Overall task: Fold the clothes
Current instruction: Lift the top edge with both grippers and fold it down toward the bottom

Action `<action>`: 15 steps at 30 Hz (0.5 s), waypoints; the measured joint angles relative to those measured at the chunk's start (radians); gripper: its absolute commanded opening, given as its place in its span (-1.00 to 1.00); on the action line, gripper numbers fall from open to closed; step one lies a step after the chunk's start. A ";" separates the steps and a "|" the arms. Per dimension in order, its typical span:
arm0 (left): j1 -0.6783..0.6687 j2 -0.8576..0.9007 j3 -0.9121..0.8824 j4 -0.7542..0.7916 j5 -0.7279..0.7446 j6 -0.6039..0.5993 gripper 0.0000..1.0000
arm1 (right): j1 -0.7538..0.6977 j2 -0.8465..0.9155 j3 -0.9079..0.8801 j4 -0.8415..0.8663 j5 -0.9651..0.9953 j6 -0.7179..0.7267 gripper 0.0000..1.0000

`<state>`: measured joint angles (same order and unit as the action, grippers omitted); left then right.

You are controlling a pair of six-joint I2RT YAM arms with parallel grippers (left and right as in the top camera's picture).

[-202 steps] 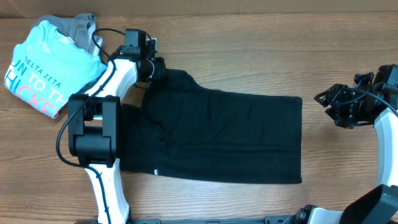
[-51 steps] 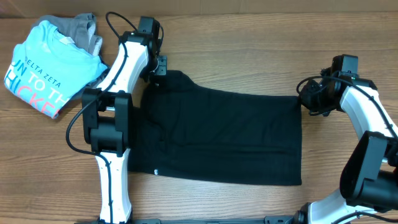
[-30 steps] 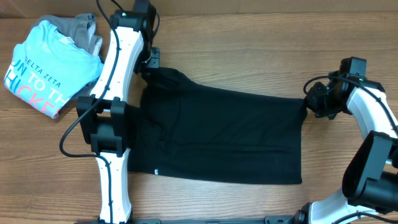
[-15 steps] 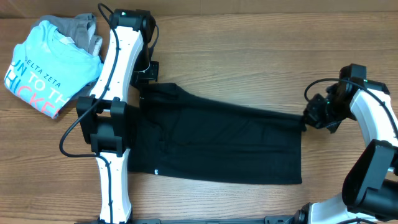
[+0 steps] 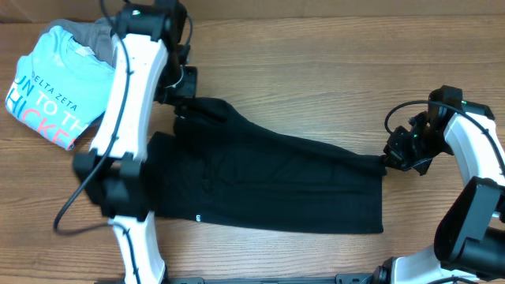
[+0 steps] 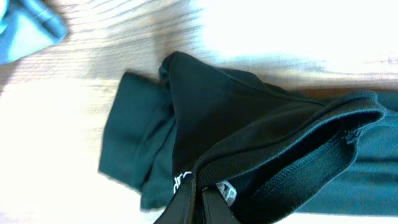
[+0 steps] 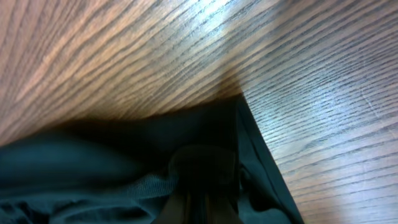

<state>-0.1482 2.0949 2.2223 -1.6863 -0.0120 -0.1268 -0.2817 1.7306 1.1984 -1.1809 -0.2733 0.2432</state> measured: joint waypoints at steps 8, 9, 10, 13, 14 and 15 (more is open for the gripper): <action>0.000 -0.106 -0.266 0.007 -0.030 0.003 -0.92 | 0.000 0.000 0.000 -0.070 0.030 -0.024 -0.92; 0.002 -0.101 -0.301 0.012 -0.031 0.003 -0.91 | 0.000 0.000 0.000 -0.090 0.039 -0.027 -0.92; 0.003 -0.101 -0.331 0.019 -0.031 0.003 -0.91 | 0.000 0.000 0.000 -0.112 0.047 -0.027 -0.92; 0.014 -0.098 -0.409 0.022 -0.053 -0.002 -0.91 | 0.000 0.000 0.000 -0.164 0.082 -0.028 -0.92; 0.019 -0.098 -0.426 0.018 -0.066 -0.006 -0.92 | 0.000 0.000 0.000 -0.177 0.100 -0.027 -0.92; 0.024 -0.098 -0.435 0.014 -0.074 -0.009 -0.92 | 0.000 0.000 0.000 -0.182 0.108 -0.026 -0.92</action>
<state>-0.1246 1.9972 1.7874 -1.6722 -0.0856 -0.1356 -0.2813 1.7306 1.1984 -1.3624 -0.1650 0.2176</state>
